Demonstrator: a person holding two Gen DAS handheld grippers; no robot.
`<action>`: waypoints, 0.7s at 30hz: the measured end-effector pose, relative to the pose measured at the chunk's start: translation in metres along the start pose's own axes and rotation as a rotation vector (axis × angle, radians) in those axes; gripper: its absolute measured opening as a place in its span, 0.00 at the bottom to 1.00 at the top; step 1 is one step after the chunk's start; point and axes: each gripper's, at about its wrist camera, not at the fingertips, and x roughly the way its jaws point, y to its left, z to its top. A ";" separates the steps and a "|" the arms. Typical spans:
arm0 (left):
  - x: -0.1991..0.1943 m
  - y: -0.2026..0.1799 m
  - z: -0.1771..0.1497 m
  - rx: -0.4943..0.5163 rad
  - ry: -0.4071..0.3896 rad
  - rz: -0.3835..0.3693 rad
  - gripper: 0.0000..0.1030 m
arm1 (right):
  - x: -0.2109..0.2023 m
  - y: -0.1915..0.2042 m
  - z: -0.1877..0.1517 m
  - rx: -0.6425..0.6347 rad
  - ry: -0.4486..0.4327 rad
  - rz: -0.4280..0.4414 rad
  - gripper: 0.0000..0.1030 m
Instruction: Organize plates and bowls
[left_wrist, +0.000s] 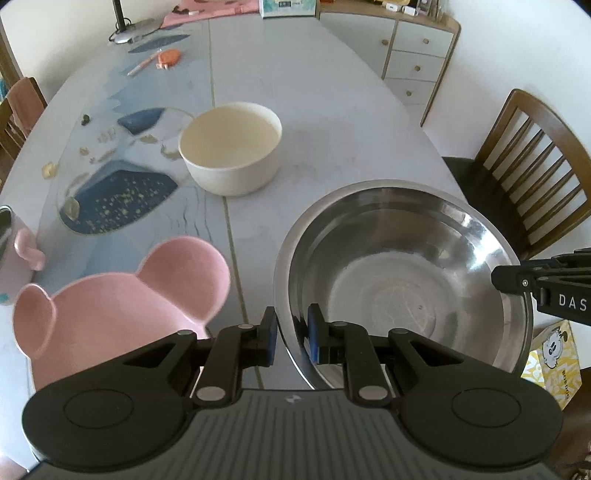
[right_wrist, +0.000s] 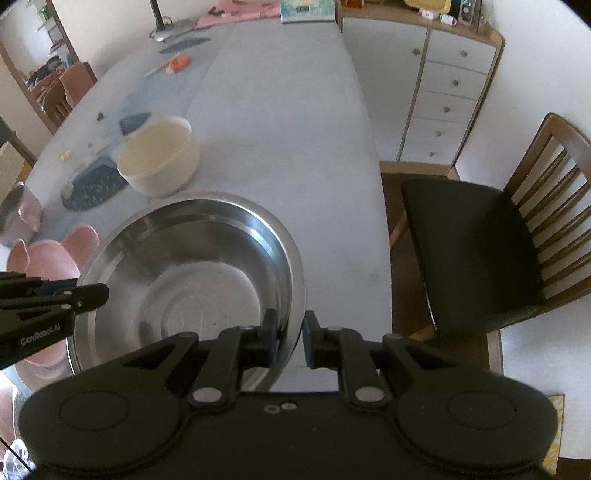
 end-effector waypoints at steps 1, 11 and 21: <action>0.004 -0.002 -0.001 0.000 0.002 0.005 0.15 | 0.004 -0.002 -0.001 -0.001 0.005 0.002 0.14; 0.025 -0.008 -0.008 -0.020 0.013 0.013 0.16 | 0.021 -0.012 0.002 -0.025 0.043 0.027 0.14; 0.028 -0.008 -0.017 -0.042 0.010 0.023 0.16 | 0.030 -0.012 -0.001 -0.056 0.061 0.046 0.16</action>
